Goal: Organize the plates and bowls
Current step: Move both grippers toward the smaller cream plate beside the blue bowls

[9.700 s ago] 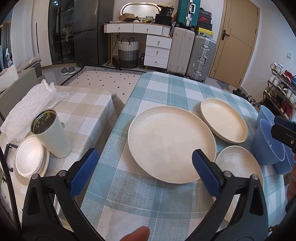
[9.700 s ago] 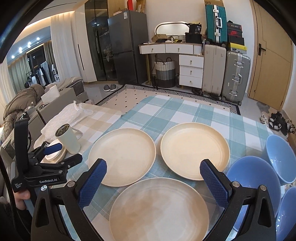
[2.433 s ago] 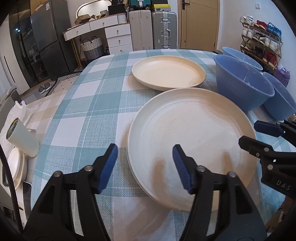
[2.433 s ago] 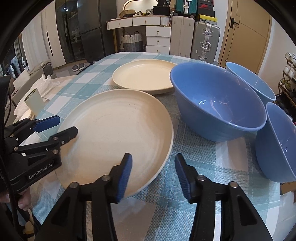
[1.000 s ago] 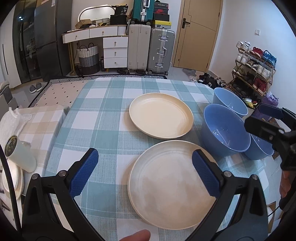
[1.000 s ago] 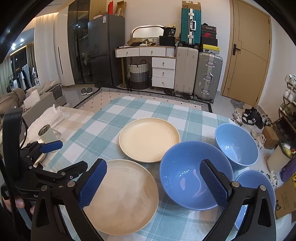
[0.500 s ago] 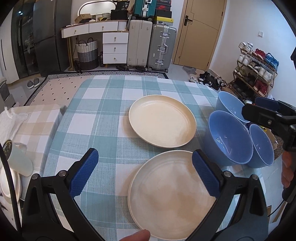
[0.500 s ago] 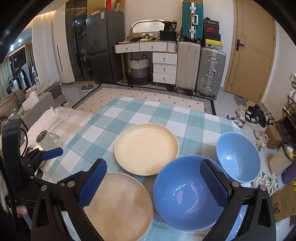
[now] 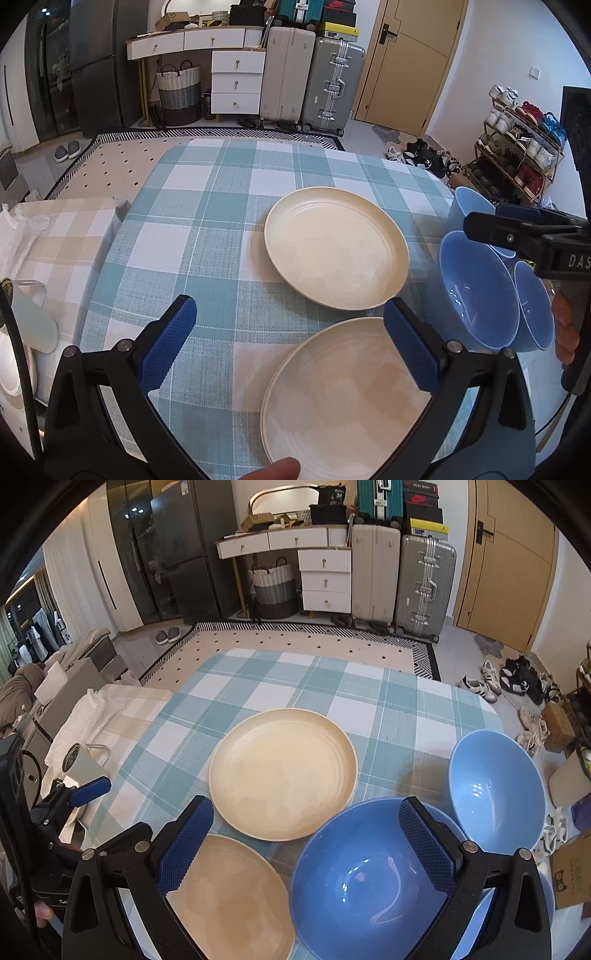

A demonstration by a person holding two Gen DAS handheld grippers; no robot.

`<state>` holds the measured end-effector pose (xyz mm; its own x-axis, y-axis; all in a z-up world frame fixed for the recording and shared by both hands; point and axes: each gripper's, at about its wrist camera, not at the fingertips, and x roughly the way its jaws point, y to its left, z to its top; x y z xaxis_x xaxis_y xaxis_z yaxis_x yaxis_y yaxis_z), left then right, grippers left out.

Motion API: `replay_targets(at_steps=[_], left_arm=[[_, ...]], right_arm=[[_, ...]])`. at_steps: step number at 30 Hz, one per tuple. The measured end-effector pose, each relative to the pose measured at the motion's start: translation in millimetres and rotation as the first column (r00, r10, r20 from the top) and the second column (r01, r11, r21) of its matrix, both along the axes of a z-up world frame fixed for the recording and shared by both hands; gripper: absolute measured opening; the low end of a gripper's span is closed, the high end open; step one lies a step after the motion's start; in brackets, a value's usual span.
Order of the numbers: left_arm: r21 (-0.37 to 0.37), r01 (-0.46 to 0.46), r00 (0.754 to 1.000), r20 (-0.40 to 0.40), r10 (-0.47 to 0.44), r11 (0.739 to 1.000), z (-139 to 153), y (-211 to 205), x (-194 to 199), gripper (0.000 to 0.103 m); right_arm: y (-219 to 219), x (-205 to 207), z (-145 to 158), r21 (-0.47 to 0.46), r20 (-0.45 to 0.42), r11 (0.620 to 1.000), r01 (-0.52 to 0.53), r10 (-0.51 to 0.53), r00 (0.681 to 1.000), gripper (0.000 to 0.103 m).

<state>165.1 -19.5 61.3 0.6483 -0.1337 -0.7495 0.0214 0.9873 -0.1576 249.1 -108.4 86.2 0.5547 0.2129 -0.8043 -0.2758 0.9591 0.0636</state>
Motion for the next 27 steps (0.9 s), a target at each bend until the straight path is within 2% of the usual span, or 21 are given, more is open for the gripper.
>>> replay_targets(at_steps=[27], left_arm=[[-0.021,-0.036,0.989,-0.142,0.033,0.999,-64,9,82,0.101]], right_arm=[[-1,97,-74,-0.064,-0.185,0.998,-0.008,-0.004,0.983,0.102]])
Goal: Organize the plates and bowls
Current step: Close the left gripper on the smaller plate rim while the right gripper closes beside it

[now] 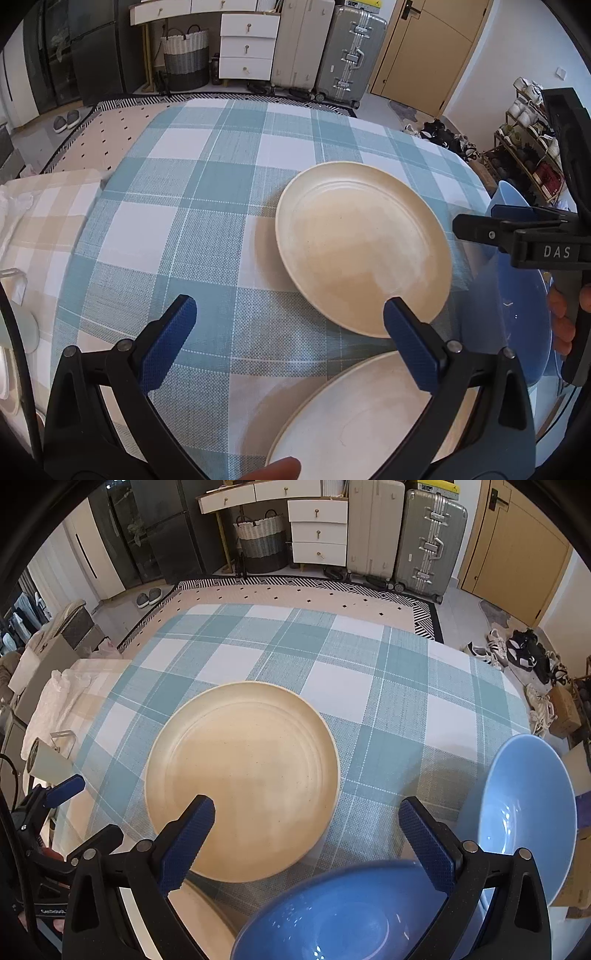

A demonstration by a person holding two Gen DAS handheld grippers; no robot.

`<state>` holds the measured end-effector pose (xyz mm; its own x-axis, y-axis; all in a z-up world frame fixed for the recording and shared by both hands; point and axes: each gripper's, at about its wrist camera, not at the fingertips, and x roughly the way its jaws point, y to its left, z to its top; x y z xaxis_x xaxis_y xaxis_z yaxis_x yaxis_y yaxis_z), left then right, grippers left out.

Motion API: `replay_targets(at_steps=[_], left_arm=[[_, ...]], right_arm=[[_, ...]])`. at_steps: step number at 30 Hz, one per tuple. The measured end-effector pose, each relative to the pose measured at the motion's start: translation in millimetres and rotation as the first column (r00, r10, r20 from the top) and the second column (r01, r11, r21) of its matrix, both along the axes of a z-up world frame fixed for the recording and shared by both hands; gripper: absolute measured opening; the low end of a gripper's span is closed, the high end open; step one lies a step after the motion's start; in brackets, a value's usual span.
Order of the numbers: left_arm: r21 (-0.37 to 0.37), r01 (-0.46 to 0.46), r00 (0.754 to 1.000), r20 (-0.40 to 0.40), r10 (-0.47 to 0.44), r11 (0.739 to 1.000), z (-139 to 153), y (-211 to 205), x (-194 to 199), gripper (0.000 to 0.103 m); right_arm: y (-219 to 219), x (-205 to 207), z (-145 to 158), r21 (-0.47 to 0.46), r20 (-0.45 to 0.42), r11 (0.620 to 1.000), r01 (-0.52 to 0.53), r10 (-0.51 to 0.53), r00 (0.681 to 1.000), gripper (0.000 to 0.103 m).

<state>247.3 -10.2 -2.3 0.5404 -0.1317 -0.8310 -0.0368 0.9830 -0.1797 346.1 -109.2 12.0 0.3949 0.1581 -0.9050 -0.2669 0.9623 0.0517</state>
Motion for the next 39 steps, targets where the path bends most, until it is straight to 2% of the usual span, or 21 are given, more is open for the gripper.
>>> replay_targets(at_steps=[5,12,18,21,25,30,35,36,39], left_arm=[[-0.001,-0.008,1.0,-0.014,0.008,1.0,-7,1,8,0.1],[-0.014,-0.012,0.999,-0.036,0.012,1.0,-18,1,21,0.099],[-0.052,0.012,0.998,-0.059,-0.015,0.999,-27,-2,31,0.086],[-0.053,0.023,0.997,-0.07,-0.027,0.998,-31,-7,34,0.076],[-0.048,0.037,0.995,-0.089,-0.041,0.998,-38,-11,39,0.062],[-0.034,0.037,0.994,-0.099,-0.041,0.999,-44,-13,43,0.05],[-0.028,0.04,0.994,-0.101,-0.043,0.999,-48,-16,46,0.028],[-0.026,0.041,0.994,-0.099,-0.043,0.999,-48,-16,46,0.026],[0.014,0.038,0.996,-0.082,-0.036,0.999,-48,-19,45,0.021]], right_arm=[[1,10,-11,-0.007,-0.017,1.0,-0.005,0.005,1.0,0.1],[0,22,-27,-0.001,-0.06,1.0,-0.01,0.009,0.998,0.078],[-3,29,-36,0.003,-0.084,1.0,-0.007,0.007,0.996,0.075],[-2,31,-42,-0.007,-0.095,1.0,-0.018,0.018,0.995,0.068],[1,31,-46,-0.008,-0.095,0.999,-0.037,0.036,0.995,0.065],[5,33,-53,-0.02,-0.098,0.998,-0.051,0.049,0.994,0.046],[3,34,-54,-0.058,-0.083,0.997,-0.042,0.037,0.996,0.03],[2,34,-54,-0.062,-0.079,0.997,-0.039,0.034,0.996,0.026],[-1,34,-53,-0.064,-0.075,0.997,-0.04,0.035,0.997,0.021]])
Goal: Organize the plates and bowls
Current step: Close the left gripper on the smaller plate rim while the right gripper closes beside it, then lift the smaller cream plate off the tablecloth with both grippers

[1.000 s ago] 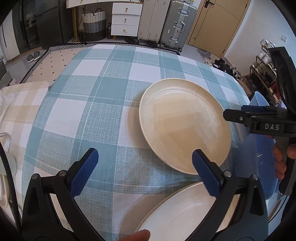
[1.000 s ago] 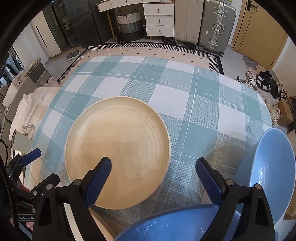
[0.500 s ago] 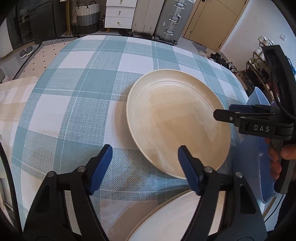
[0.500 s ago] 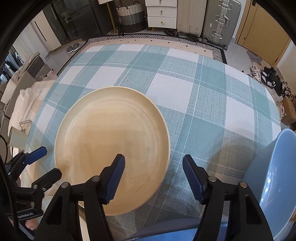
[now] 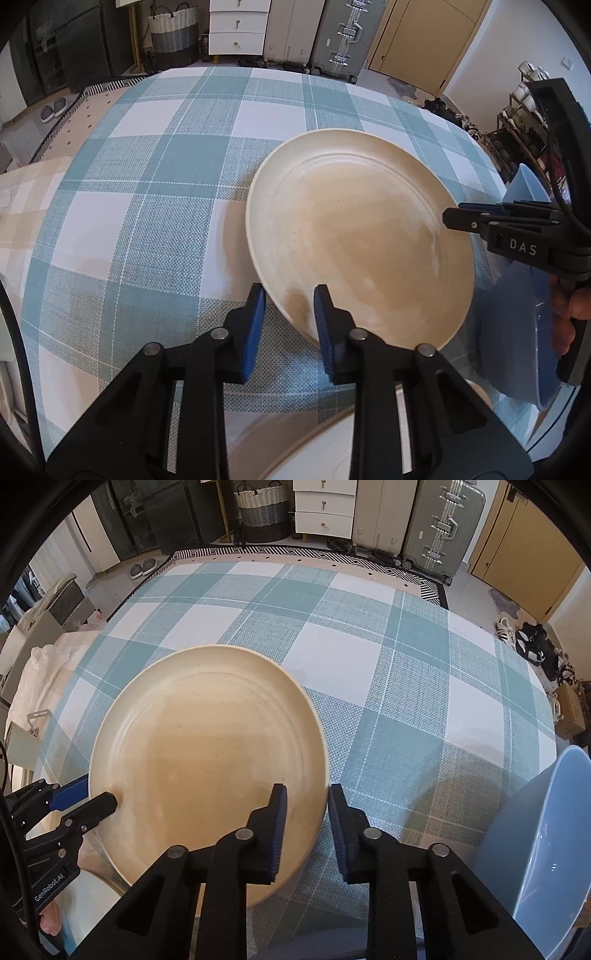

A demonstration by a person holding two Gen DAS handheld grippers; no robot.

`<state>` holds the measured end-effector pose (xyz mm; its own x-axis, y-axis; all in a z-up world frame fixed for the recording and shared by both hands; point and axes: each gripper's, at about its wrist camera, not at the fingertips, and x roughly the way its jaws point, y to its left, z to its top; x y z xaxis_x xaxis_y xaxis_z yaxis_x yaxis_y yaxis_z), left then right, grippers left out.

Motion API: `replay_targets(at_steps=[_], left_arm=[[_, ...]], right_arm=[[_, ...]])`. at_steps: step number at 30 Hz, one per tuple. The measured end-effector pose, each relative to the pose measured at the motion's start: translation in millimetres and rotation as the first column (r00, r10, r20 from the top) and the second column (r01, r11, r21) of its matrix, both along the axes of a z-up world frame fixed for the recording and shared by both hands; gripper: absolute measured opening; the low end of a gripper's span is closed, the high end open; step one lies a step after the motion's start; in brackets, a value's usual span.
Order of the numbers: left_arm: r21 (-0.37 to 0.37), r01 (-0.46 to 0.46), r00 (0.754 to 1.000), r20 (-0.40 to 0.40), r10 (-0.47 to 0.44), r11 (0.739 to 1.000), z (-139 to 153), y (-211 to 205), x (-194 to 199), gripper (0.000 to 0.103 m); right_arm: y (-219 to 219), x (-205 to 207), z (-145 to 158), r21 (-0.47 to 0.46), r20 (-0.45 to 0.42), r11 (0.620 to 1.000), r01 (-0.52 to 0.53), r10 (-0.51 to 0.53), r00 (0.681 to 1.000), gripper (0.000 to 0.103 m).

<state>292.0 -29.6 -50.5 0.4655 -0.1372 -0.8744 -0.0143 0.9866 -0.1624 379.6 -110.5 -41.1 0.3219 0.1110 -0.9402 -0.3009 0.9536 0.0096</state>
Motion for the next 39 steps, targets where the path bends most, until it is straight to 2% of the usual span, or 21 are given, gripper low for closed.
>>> replay_targets(at_steps=[1,3,6,16,20,39], left_arm=[[0.014,-0.001,1.0,0.007,0.001,1.0,0,-1,0,0.018],[0.022,-0.002,1.0,0.017,0.002,1.0,0,-1,-1,0.018],[0.026,-0.005,1.0,0.022,0.004,1.0,1,-1,-2,0.018],[0.041,-0.015,0.998,0.059,0.013,0.999,15,4,-9,0.018],[0.067,-0.018,0.996,0.092,0.012,0.998,27,4,-16,0.018],[0.087,-0.024,0.982,0.187,0.008,0.996,84,2,-65,0.018]], right_arm=[[0,-1,0,-0.007,0.006,1.0,-0.005,0.005,1.0,0.02],[1,-2,-1,-0.031,0.021,0.999,-0.016,0.017,1.0,0.015],[-1,-3,-1,-0.026,0.026,1.0,-0.013,0.013,1.0,0.013],[0,-12,11,0.008,0.089,1.0,-0.026,0.025,0.996,0.013],[3,-19,21,0.007,0.116,0.999,-0.032,0.031,0.993,0.013],[5,-63,72,0.04,0.214,0.999,-0.035,0.025,0.976,0.013]])
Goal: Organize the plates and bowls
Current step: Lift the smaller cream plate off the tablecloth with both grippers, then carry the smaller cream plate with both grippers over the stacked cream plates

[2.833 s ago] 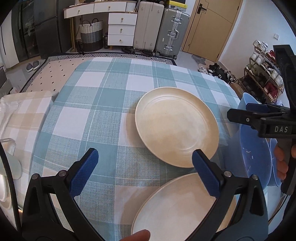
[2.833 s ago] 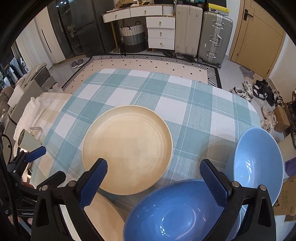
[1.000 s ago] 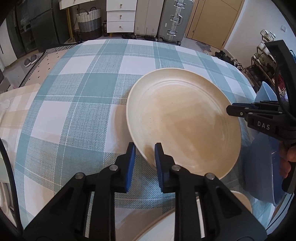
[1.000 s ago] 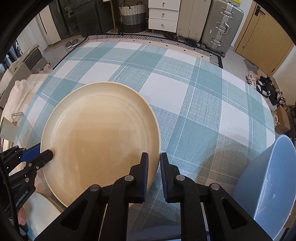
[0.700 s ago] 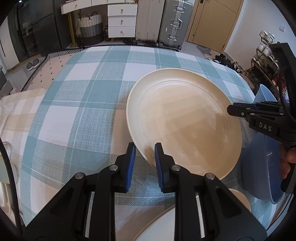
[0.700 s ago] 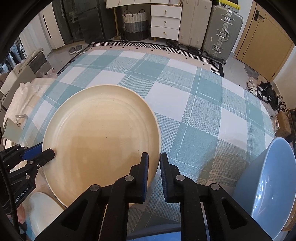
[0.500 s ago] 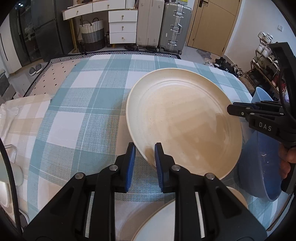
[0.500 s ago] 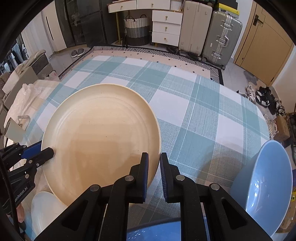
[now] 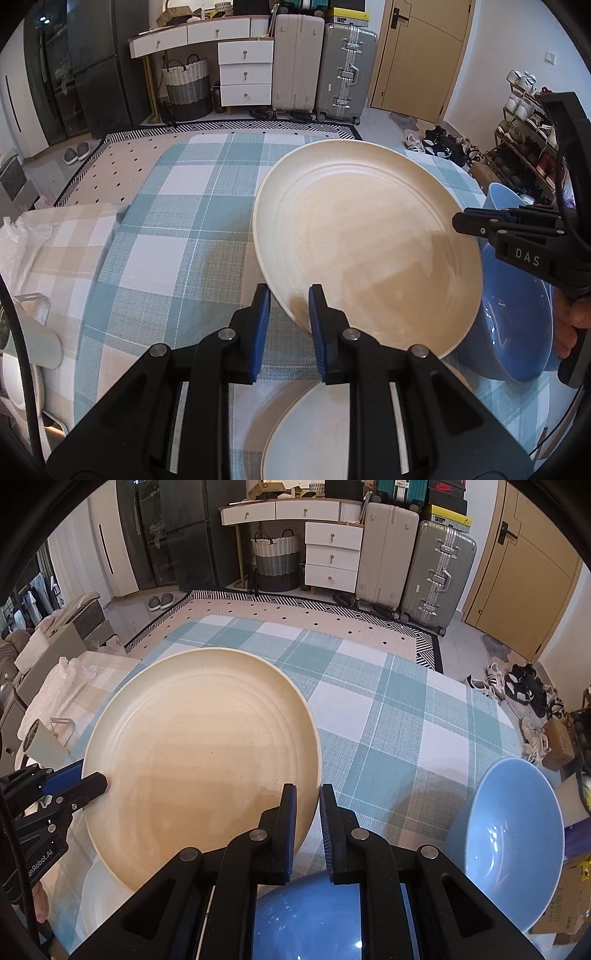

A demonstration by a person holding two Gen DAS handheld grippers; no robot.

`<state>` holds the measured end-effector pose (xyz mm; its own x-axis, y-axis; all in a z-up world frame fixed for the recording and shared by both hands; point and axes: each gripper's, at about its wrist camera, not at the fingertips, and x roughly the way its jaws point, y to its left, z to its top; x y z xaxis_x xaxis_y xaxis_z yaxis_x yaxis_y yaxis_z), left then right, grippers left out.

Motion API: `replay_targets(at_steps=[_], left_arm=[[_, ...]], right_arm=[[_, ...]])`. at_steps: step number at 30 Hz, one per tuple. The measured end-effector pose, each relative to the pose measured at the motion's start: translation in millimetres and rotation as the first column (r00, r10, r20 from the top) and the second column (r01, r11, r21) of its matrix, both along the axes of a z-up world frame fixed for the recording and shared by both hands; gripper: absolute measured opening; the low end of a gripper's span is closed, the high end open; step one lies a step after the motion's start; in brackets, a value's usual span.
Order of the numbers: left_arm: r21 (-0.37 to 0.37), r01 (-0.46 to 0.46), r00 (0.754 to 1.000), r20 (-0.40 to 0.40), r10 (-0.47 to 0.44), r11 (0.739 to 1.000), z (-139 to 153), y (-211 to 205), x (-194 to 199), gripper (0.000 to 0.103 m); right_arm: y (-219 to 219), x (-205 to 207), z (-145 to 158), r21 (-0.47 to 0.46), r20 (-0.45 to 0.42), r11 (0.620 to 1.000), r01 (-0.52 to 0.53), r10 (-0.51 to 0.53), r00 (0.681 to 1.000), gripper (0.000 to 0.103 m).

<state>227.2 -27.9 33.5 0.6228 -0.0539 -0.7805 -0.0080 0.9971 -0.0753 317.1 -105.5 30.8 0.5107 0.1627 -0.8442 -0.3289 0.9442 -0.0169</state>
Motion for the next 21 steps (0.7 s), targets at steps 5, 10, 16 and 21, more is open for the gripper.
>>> replay_targets(at_steps=[5,10,16,21], left_arm=[[0.017,0.003,1.0,0.018,-0.003,1.0,11,-5,-15,0.018],[0.032,0.006,0.999,0.043,-0.007,0.999,23,-8,-31,0.018],[0.041,0.01,0.998,0.06,-0.013,0.999,34,-8,-52,0.018],[0.041,0.011,0.998,0.068,-0.014,0.999,42,-7,-70,0.018]], right_arm=[[-2,-13,8,0.007,0.013,1.0,0.005,-0.005,1.0,0.013],[-4,-29,17,0.026,0.032,1.0,0.01,-0.011,0.999,0.013],[-2,-51,27,0.037,0.049,0.999,0.016,-0.018,0.999,0.013],[1,-71,37,0.039,0.066,0.999,0.02,-0.022,0.998,0.013]])
